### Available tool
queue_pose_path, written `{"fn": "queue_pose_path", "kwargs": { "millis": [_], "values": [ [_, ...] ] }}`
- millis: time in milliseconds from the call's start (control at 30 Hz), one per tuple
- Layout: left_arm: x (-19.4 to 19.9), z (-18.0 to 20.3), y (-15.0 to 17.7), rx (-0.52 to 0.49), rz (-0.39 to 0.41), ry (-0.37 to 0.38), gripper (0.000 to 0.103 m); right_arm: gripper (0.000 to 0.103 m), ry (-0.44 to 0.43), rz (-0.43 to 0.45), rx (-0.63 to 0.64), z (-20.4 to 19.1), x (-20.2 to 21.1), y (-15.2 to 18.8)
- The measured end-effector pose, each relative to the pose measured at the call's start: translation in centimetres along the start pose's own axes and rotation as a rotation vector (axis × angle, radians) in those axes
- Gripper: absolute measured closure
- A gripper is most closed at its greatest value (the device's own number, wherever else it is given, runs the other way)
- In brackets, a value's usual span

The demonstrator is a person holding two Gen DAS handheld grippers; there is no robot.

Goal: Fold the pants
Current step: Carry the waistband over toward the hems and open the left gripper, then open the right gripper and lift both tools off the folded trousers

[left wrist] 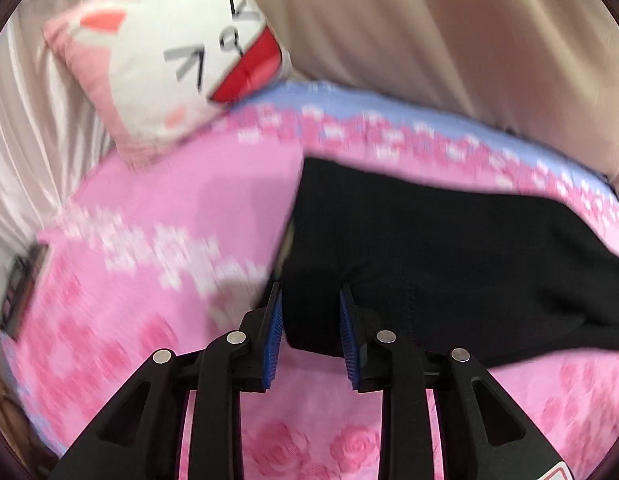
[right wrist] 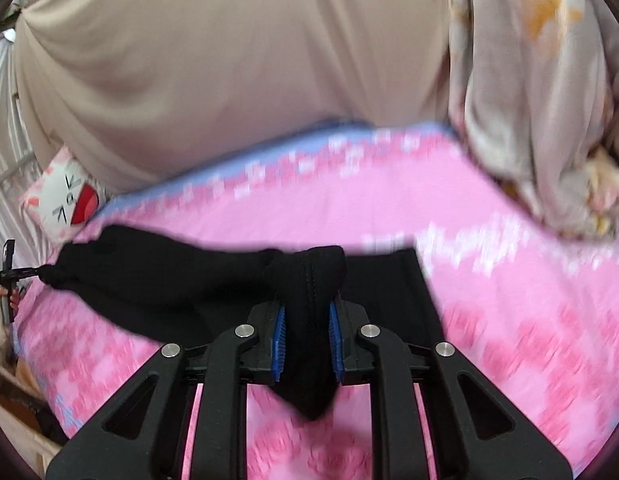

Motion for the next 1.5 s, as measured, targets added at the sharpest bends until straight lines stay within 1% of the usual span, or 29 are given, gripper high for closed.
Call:
{"fn": "queue_pose_path", "kwargs": {
  "millis": [67, 133, 200, 233, 267, 367, 433, 467, 500, 533, 600, 633, 667, 700, 733, 767, 800, 900, 933, 967, 1033, 1100, 1167, 1233, 1267, 1300, 1367, 1467, 1500],
  "values": [
    [0.9, -0.3, -1.2, -0.010, 0.027, -0.028, 0.079, 0.086, 0.006, 0.020, 0.055, -0.8, 0.8, -0.7],
    [0.6, -1.3, -1.4, -0.029, 0.036, -0.139, 0.079, 0.080, 0.069, -0.099, 0.095, 0.0, -0.5, 0.8],
    [-0.7, -2.6, -0.1, -0.025, -0.016, -0.170, 0.079, 0.055, 0.195, -0.225, 0.072, 2.3, -2.0, 3.6],
    [-1.5, -3.4, 0.8, -0.009, -0.056, -0.187, 0.079, 0.056, 0.243, -0.266, 0.042, 3.8, -2.0, 5.2],
    [-2.0, -3.9, 1.7, 0.007, -0.087, -0.202, 0.079, 0.056, 0.262, -0.255, 0.009, 4.6, -1.4, 5.9],
    [-1.6, -3.8, 3.4, 0.011, -0.128, -0.187, 0.079, 0.051, 0.225, -0.090, -0.150, 5.6, 2.1, 5.4],
    [0.2, -1.7, 3.1, -0.039, -0.081, -0.167, 0.079, 0.033, 0.181, -0.009, -0.169, 4.7, 3.3, 3.7],
    [1.5, 0.4, 2.3, -0.081, -0.037, -0.142, 0.078, 0.018, 0.168, 0.000, -0.163, 4.3, 3.2, 2.8],
    [2.5, 2.4, 1.6, -0.107, -0.002, -0.117, 0.077, 0.012, 0.155, -0.005, -0.144, 3.8, 2.6, 1.8],
    [2.9, 3.9, 0.9, -0.125, 0.024, -0.093, 0.074, 0.012, 0.155, -0.025, -0.121, 3.5, 1.9, 1.2],
    [4.6, 8.3, -0.4, -0.158, 0.106, -0.006, 0.049, 0.012, 0.175, -0.135, -0.096, 3.8, -1.2, 0.8],
    [5.3, 10.2, -0.7, -0.169, 0.133, 0.037, 0.047, 0.013, 0.188, -0.200, -0.106, 4.4, -2.7, 1.1],
    [5.7, 12.1, -0.8, -0.182, 0.149, 0.082, 0.047, 0.031, 0.181, -0.277, -0.116, 4.7, -4.3, 2.0],
    [5.9, 14.7, -0.6, -0.201, 0.153, 0.141, 0.047, 0.074, 0.133, -0.339, -0.123, 4.7, -5.6, 2.6],
    [6.0, 16.4, -0.3, -0.215, 0.151, 0.180, 0.047, 0.093, 0.116, -0.368, -0.111, 4.2, -6.2, 2.8],
    [6.0, 18.0, 0.0, -0.229, 0.146, 0.208, 0.047, 0.098, 0.143, -0.370, -0.039, 3.3, -6.7, 2.1],
    [5.9, 20.0, 0.4, -0.254, 0.139, 0.235, 0.047, 0.098, 0.162, -0.337, 0.038, 2.2, -6.4, 0.6],
    [5.7, 23.8, 1.1, -0.301, 0.131, 0.258, 0.047, 0.098, 0.137, -0.064, 0.240, -2.3, -1.5, -6.0],
    [5.6, 24.3, 1.3, -0.305, 0.123, 0.269, 0.047, 0.098, 0.138, -0.016, 0.317, -3.6, 0.1, -6.8],
    [5.6, 24.7, 1.6, -0.305, 0.112, 0.280, 0.047, 0.097, 0.156, -0.029, 0.387, -4.1, 0.9, -6.6],
    [5.4, 25.0, 2.4, -0.309, 0.094, 0.293, 0.047, 0.094, 0.202, -0.132, 0.415, -2.5, 0.5, -3.6],
    [4.9, 24.5, 3.2, -0.315, 0.081, 0.280, 0.047, 0.072, 0.295, -0.332, 0.379, 1.0, -0.7, 2.5],
    [4.3, 24.2, 3.6, -0.316, 0.060, 0.257, 0.047, 0.067, 0.363, -0.411, 0.305, 3.4, 0.0, 6.4],
    [3.5, 24.3, 3.9, -0.316, 0.025, 0.248, 0.047, 0.067, 0.331, -0.361, 0.157, 4.7, 1.6, 7.2],
    [3.2, 24.5, 3.8, -0.316, 0.012, 0.244, 0.047, 0.062, 0.296, -0.292, 0.052, 5.2, 2.6, 6.8],
    [3.0, 24.8, 3.7, -0.313, 0.011, 0.244, 0.047, 0.045, 0.274, -0.239, -0.027, 5.5, 3.2, 6.3],
    [3.1, 25.9, 3.2, -0.298, 0.022, 0.261, 0.047, 0.030, 0.231, -0.169, -0.180, 6.3, 3.4, 5.1],
    [3.8, 27.5, 2.9, -0.278, 0.039, 0.307, 0.047, 0.031, 0.112, -0.158, -0.265, 6.2, 0.8, 3.3],
    [4.1, 28.2, 3.0, -0.275, 0.041, 0.327, 0.047, 0.036, 0.106, -0.167, -0.262, 6.4, -0.4, 3.0]
  ]
}}
Point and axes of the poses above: each gripper's, at about its wrist camera, not at the fingertips, and x roughly against the way its jaws point, z to its right, y to its underside, the point moved 3 cm from there along -x, roughly the way its jaws point, and after that the axes turned 5 degrees about -y, right-handed, at the moved point
